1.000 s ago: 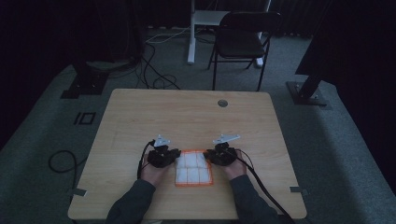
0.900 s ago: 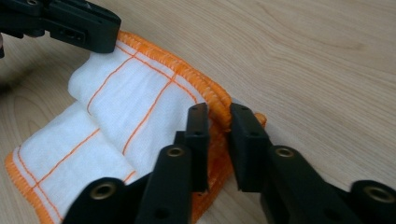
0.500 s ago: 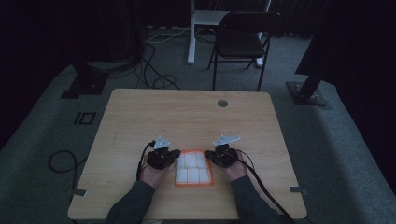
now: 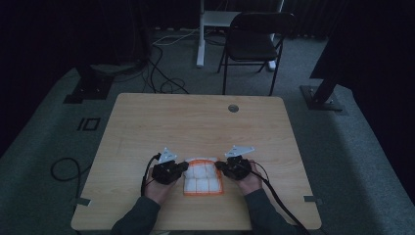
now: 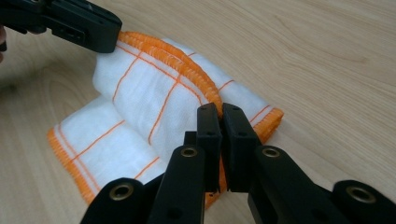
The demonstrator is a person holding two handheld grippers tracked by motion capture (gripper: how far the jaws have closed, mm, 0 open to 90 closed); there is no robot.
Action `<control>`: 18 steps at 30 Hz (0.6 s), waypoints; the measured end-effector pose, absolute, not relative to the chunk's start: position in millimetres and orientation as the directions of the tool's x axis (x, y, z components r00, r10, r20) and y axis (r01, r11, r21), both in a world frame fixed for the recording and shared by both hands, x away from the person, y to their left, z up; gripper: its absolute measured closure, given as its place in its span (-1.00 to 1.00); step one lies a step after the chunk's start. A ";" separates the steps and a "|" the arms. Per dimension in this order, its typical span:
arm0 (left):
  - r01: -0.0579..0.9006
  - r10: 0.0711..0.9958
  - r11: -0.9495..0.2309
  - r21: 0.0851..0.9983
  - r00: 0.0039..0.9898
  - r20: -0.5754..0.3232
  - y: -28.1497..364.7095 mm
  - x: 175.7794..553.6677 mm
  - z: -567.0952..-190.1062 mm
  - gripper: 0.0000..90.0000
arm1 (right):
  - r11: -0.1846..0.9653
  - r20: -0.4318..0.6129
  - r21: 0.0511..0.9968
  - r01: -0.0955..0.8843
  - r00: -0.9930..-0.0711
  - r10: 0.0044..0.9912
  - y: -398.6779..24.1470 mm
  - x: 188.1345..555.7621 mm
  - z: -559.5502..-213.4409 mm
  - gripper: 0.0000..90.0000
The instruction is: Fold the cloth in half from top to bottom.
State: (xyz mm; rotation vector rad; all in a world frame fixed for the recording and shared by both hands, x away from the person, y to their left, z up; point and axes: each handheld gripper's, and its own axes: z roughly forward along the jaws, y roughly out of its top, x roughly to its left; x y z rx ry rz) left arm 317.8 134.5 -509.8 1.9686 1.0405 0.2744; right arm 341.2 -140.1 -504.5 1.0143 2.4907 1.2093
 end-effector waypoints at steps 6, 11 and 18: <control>0.572 0.751 -0.264 0.777 0.628 -0.207 136.6 307.7 -511.8 0.91 | 0.420 0.145 0.758 0.499 -0.757 0.637 -142.7 333.1 -505.0 0.94; 0.575 0.745 -0.263 0.775 0.632 -0.215 137.4 301.7 -512.0 0.85 | 0.419 0.157 0.759 0.499 -0.765 0.625 -147.0 325.4 -506.2 0.94; 0.557 0.757 -0.230 0.798 0.617 -0.212 143.0 305.9 -500.4 0.75 | 0.416 0.161 0.766 0.490 -0.773 0.614 -149.9 320.9 -505.2 0.94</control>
